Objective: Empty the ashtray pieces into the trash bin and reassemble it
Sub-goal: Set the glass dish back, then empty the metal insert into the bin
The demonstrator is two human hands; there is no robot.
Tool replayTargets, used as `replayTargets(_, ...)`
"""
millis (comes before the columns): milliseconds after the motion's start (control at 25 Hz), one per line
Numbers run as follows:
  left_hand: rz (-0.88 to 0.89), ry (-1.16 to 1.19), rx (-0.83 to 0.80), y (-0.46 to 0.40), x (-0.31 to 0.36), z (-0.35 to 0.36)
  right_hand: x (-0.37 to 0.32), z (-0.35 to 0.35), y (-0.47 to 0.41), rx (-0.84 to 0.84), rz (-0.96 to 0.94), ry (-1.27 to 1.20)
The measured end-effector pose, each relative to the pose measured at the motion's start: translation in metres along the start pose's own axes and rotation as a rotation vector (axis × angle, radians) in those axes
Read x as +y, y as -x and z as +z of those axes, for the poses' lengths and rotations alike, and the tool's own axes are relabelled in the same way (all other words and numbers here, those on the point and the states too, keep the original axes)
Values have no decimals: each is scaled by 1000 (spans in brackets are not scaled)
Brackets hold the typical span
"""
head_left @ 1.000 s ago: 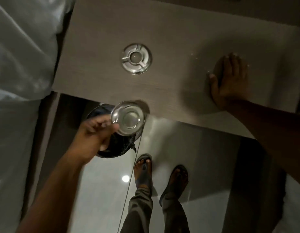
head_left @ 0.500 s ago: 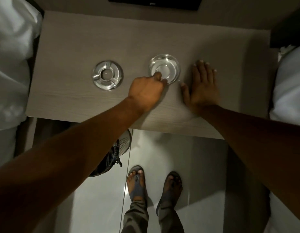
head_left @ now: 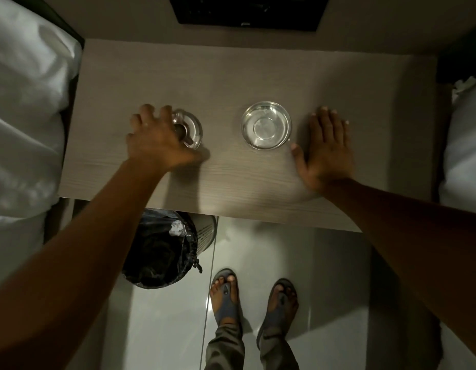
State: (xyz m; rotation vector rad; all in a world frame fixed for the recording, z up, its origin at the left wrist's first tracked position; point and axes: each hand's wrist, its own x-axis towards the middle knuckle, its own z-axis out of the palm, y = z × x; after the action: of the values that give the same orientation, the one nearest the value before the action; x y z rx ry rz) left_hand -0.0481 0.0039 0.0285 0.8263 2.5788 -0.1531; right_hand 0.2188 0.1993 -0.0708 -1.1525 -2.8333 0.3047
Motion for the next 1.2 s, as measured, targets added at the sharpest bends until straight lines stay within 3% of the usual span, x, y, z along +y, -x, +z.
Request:
replayTargets(160, -47, 17, -143, -28, -3, 4, 1, 1, 0, 16, -2, 6)
replayTargets(520, 33, -89, -87, -33, 25, 3, -1, 0, 1, 22, -1, -3)
replayTargets(720, 303, -15, 19, -13, 98, -7, 0, 1, 0, 20, 2, 5)
replayTargets(840, 414, -76, -48, -3, 140, 1, 1, 2, -1, 19, -1, 16)
replayTargets(1200, 392, -132, -38, -20, 154, 12, 0, 6, 0, 83, -3, 7)
